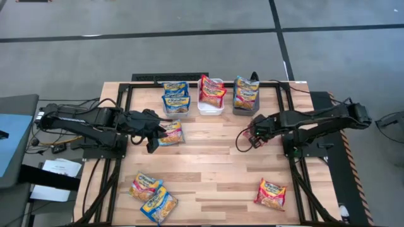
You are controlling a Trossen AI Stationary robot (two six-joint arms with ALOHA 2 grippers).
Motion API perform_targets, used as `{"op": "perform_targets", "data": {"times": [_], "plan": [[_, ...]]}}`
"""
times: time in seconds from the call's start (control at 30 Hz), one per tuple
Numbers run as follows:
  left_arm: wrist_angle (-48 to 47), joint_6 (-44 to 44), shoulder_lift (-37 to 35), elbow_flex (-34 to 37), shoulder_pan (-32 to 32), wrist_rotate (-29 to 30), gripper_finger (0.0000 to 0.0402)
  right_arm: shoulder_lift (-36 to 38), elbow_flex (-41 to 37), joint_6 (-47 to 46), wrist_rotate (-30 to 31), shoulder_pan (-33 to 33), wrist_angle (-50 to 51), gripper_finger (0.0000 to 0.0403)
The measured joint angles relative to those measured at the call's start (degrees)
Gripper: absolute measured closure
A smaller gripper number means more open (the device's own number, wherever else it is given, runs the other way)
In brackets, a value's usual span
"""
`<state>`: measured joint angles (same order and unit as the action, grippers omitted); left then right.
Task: Sort Maruchan noodles
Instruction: Put the red noodle pack into the white bin
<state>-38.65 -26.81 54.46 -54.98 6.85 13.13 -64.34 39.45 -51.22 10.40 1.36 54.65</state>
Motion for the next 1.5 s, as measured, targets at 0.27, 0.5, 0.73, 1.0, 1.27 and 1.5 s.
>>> {"op": "perform_targets", "data": {"times": [0.27, 0.5, 0.73, 1.0, 1.27, 1.5], "plan": [[0.0, 0.0, 0.0, 0.0, 0.0, 0.0, 0.0299, 0.1, 7.1, 9.4, 7.7, -3.1, -4.0, 0.0400], [0.0, 0.0, 0.0, 0.0, 0.0, 1.2, 0.0299, 0.2, 10.7, 26.7, 14.1, -0.2, -14.8, 0.0400], [0.0, -1.3, 0.0, 0.0, 0.0, 1.2, 0.0299, 0.2, 11.8, 47.6, 17.7, 4.4, -32.9, 0.0400], [0.0, -1.5, 0.0, 0.0, 0.0, 1.2, 0.0298, -3.3, 11.9, 73.4, 18.8, 9.7, -56.8, 0.0400], [0.0, -1.5, 0.0, 0.0, 0.0, 1.2, 0.0298, -13.0, 13.0, 91.7, 27.1, 12.2, -74.3, 0.0399], [-0.2, -1.5, 0.0, 0.0, 0.0, 1.3, 0.0299, -23.5, 17.8, 93.4, 37.0, 12.3, -71.1, 0.0399]]}}
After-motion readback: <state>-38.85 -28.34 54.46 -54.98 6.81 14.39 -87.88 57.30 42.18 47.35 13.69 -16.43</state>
